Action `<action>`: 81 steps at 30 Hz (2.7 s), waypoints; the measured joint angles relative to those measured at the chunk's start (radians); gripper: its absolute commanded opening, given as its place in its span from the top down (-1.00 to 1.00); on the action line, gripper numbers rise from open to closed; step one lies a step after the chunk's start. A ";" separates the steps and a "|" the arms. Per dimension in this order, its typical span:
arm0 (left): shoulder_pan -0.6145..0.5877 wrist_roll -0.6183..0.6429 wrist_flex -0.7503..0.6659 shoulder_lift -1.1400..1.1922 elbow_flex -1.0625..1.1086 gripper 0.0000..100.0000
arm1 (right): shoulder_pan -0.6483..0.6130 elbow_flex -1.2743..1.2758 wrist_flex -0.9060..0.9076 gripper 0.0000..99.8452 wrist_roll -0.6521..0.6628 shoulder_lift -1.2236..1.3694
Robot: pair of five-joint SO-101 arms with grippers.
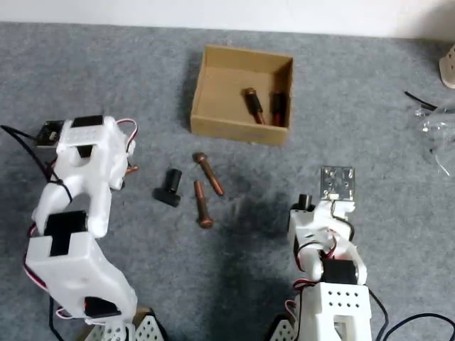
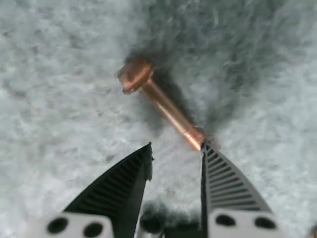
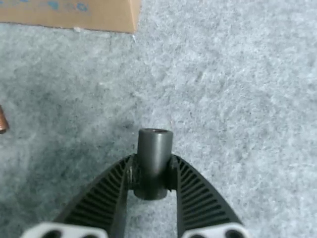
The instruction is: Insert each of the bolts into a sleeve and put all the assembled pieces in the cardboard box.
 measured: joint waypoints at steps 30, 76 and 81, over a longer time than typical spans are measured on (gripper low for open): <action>-0.061 0.000 -0.166 -0.014 0.123 1.00 | 0.000 0.000 0.000 0.99 0.000 0.000; -0.058 -0.578 0.100 -0.606 0.169 0.99 | 0.000 0.000 0.000 0.99 0.000 0.000; -0.058 -0.643 0.158 -0.815 0.169 0.99 | 0.000 0.000 0.000 0.99 0.000 0.000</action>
